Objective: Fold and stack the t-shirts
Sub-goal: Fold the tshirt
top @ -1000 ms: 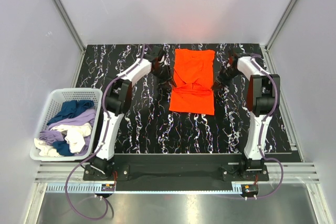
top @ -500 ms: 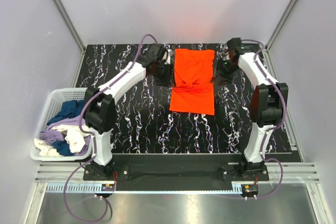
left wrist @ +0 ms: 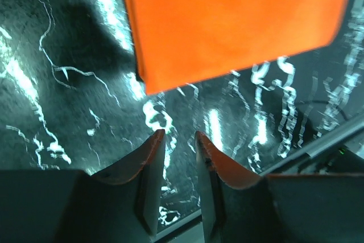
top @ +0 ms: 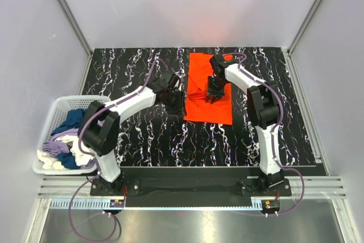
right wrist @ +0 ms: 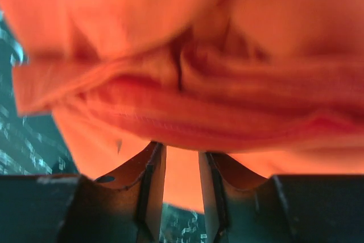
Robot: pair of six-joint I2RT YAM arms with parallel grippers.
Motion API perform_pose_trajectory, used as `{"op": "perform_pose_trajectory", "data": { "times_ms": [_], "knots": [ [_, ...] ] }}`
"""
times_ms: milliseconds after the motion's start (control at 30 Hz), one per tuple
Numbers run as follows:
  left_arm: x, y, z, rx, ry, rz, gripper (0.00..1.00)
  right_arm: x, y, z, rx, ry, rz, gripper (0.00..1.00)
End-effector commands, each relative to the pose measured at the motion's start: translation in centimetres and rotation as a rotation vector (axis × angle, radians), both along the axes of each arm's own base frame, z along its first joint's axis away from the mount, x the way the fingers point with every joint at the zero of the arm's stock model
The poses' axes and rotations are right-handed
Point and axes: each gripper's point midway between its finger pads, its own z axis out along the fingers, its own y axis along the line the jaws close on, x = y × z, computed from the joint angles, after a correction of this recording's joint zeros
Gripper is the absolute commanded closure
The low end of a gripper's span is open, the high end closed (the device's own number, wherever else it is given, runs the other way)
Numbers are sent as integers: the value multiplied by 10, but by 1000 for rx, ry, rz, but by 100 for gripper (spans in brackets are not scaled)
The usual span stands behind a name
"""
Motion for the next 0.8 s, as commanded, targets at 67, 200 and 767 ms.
{"op": "perform_pose_trajectory", "data": {
  "times_ms": [67, 200, 767],
  "knots": [
    [-5, -1, 32, -83, -101, 15, 67, 56, 2, 14, -36, -147, -33, 62],
    [-17, 5, 27, -78, -82, 6, 67, 87, 5, 20, -58, -188, -30, 58],
    [37, -54, 49, -283, -161, -150, 53, 50, -45, 104, -28, -258, 15, 41]
  ]
}}
